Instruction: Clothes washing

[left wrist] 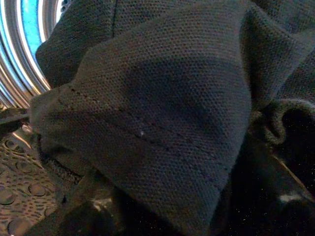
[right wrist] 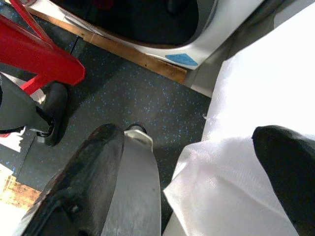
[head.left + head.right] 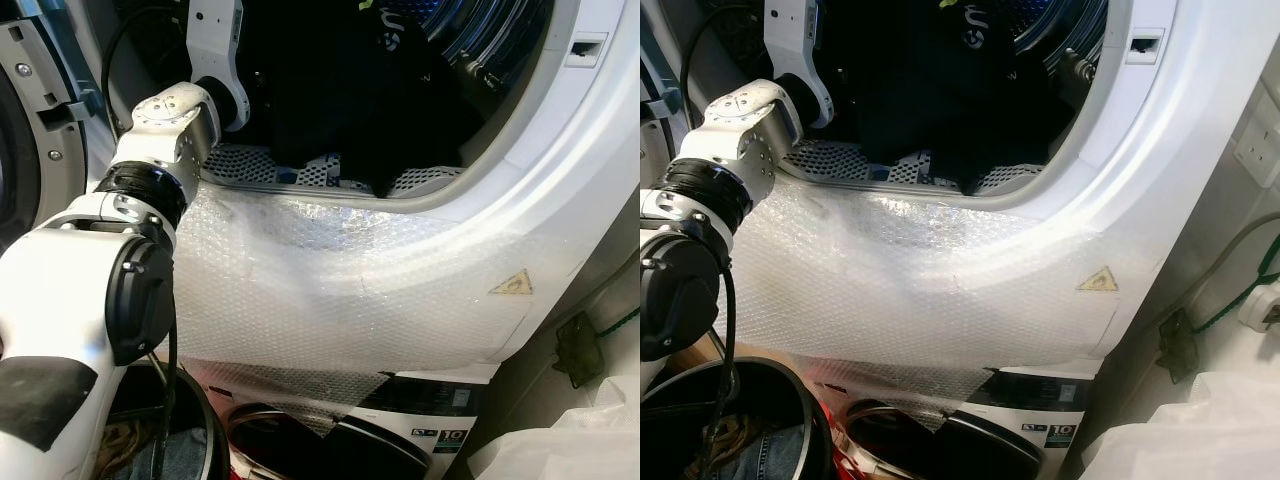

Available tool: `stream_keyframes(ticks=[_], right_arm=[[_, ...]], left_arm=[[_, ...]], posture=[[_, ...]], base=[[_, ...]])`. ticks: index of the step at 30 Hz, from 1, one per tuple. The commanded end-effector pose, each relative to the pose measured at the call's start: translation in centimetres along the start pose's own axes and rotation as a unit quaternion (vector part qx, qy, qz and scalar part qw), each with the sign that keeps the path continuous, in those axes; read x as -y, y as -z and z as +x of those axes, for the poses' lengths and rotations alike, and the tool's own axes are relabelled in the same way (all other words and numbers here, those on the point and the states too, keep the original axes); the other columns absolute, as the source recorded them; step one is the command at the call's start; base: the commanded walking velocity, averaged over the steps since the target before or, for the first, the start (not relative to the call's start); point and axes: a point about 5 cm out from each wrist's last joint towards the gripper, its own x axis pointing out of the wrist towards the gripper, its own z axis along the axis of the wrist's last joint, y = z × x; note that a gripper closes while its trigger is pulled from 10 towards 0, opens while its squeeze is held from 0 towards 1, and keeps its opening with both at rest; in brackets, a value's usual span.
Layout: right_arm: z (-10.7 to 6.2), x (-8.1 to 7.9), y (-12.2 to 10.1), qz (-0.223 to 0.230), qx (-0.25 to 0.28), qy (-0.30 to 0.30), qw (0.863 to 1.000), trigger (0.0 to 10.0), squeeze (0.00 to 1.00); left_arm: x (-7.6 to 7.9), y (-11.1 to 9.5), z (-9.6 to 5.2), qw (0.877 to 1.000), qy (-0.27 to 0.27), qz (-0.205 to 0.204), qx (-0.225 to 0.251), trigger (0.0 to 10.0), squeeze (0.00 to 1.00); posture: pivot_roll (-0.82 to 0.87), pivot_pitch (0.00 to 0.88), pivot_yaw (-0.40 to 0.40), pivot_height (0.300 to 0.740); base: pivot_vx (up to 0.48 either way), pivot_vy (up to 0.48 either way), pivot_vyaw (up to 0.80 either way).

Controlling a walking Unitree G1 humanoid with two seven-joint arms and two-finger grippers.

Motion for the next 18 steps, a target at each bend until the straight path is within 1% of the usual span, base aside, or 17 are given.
stream_keyframes(ticks=[1,5,7,12,16,17,18], right_arm=[[0.1,-0.2,-0.6,-0.007,0.008,-0.006,1.0,10.0,0.0],[0.2,0.0,-1.0,-0.01,0.013,-0.006,1.0,10.0,0.0],[0.2,0.0,-1.1,-0.011,0.014,-0.006,1.0,10.0,0.0],[0.2,0.0,-1.2,-0.006,0.014,-0.004,1.0,10.0,0.0],[0.2,-0.2,-1.1,-0.003,0.013,-0.004,1.0,10.0,0.0],[0.2,-0.3,-1.1,0.0,0.012,-0.003,1.0,10.0,0.0],[0.2,-0.3,-1.1,0.001,0.012,-0.003,1.0,10.0,0.0]], left_arm=[[-0.2,0.0,-0.1,1.0,0.002,0.018,-0.013,10.0,1.0],[-0.6,0.0,-0.3,1.0,-0.002,0.023,-0.016,10.0,1.0],[-0.8,0.0,-0.4,0.999,-0.005,0.033,-0.021,10.0,1.0],[-1.2,0.0,-0.6,0.999,-0.011,0.037,-0.024,10.0,1.0],[-1.1,0.1,-0.7,0.998,0.023,0.047,-0.033,10.0,1.0],[-0.9,0.1,-0.8,0.997,0.046,0.054,-0.037,10.0,1.0],[-0.9,0.1,-0.8,0.997,0.051,0.055,-0.037,10.0,1.0]], posture=[[-0.04,0.0,0.027,0.74],[-0.04,0.0,0.024,0.74],[-0.04,0.0,0.024,0.74],[-0.05,0.0,0.032,0.74],[-0.05,0.0,0.039,0.74],[-0.05,0.0,0.041,0.74],[-0.05,0.0,0.042,0.74]], base=[[0.0,0.0,0.0],[0.0,0.0,0.0],[0.0,0.0,0.0],[0.0,0.0,0.0],[0.0,0.0,0.0],[0.0,0.0,0.0],[0.0,0.0,0.0]])
